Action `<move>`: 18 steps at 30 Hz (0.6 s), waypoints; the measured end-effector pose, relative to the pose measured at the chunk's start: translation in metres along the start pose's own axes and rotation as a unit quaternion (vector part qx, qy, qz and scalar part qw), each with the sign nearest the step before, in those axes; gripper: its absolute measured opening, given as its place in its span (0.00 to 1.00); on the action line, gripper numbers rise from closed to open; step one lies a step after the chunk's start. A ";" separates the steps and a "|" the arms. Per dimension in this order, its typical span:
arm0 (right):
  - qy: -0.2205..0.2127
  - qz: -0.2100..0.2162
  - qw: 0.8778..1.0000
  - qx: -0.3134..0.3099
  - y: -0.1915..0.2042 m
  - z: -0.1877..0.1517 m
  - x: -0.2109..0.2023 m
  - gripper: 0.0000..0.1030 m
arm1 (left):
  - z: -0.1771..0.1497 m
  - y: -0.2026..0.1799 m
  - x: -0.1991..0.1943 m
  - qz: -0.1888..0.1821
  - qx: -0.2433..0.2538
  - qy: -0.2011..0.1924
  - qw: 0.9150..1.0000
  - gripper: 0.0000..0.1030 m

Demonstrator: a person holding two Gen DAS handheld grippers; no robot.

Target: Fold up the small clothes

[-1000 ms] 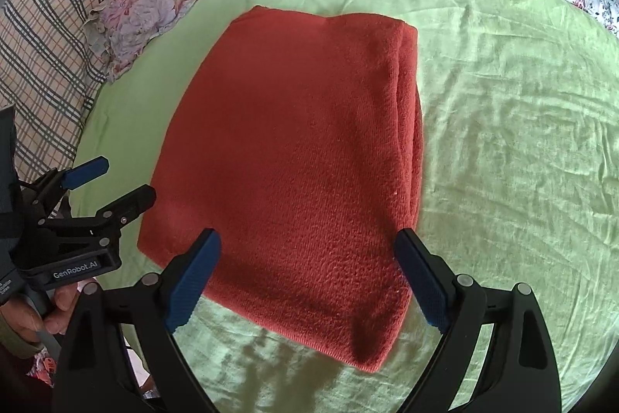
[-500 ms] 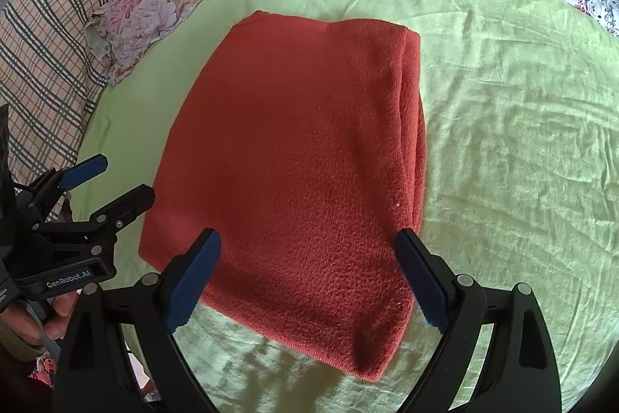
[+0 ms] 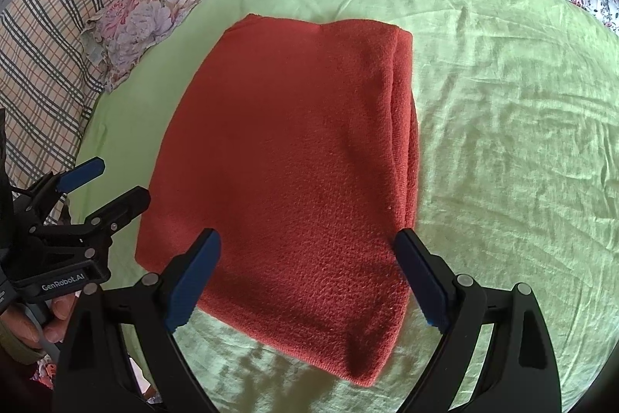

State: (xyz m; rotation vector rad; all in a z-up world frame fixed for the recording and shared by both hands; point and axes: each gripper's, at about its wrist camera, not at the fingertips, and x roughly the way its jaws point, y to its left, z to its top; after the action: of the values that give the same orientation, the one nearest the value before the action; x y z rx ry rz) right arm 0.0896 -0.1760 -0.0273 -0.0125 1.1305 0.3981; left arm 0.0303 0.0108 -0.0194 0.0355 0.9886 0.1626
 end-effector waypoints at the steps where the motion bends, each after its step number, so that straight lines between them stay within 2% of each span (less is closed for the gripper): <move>1: 0.000 0.001 1.000 0.000 -0.001 0.001 0.000 0.89 | 0.000 -0.001 0.000 0.000 0.001 0.000 1.000 0.91; 18: -0.002 0.006 1.000 0.001 -0.005 0.004 -0.001 0.89 | -0.001 0.001 0.003 -0.002 0.000 0.004 1.000 0.92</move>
State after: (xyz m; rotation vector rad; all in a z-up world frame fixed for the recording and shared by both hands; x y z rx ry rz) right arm 0.0943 -0.1801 -0.0254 -0.0027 1.1275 0.4066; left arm 0.0311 0.0123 -0.0226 0.0334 0.9975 0.1586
